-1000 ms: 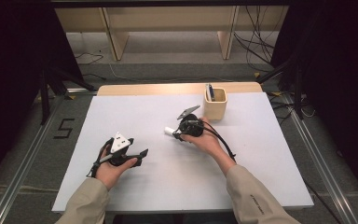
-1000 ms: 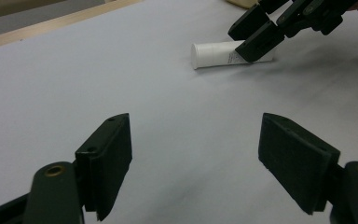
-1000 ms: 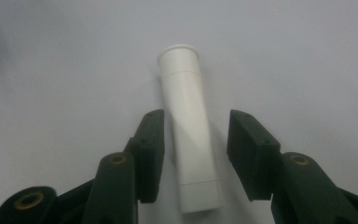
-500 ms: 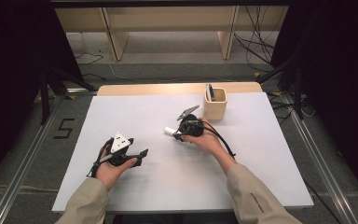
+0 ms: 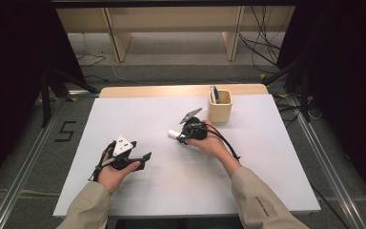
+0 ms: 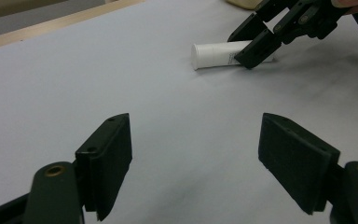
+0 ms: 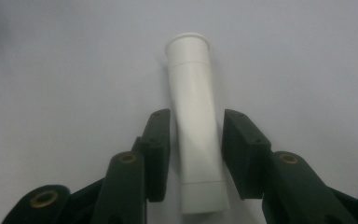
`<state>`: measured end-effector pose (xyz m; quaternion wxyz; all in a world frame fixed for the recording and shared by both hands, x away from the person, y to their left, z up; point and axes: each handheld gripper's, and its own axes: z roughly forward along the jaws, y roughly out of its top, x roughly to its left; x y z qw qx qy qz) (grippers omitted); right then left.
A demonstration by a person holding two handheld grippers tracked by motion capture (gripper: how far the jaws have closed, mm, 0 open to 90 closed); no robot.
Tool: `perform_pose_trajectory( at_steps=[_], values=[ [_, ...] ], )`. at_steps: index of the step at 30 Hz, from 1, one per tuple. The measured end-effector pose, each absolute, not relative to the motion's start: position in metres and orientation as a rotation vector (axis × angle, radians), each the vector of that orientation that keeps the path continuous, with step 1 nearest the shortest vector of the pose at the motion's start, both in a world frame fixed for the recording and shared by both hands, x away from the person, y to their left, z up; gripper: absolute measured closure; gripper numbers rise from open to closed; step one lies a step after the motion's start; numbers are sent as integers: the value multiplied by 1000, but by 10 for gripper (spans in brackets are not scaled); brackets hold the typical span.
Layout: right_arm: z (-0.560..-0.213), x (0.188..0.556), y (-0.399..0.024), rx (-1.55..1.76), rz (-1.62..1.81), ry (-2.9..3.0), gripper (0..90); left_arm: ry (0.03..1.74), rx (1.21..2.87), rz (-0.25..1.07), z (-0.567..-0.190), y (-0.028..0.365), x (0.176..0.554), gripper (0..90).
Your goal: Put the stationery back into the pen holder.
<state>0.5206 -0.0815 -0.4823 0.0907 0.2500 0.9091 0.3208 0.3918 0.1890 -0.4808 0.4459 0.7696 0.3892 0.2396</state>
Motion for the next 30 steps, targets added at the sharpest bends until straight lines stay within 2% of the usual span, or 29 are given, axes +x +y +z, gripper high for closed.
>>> perform_pose_trajectory(
  at_steps=[30],
  values=[
    [-482,521,-78,698,921,2713,669,964,1906,592,-481,189,392,257]
  ],
)
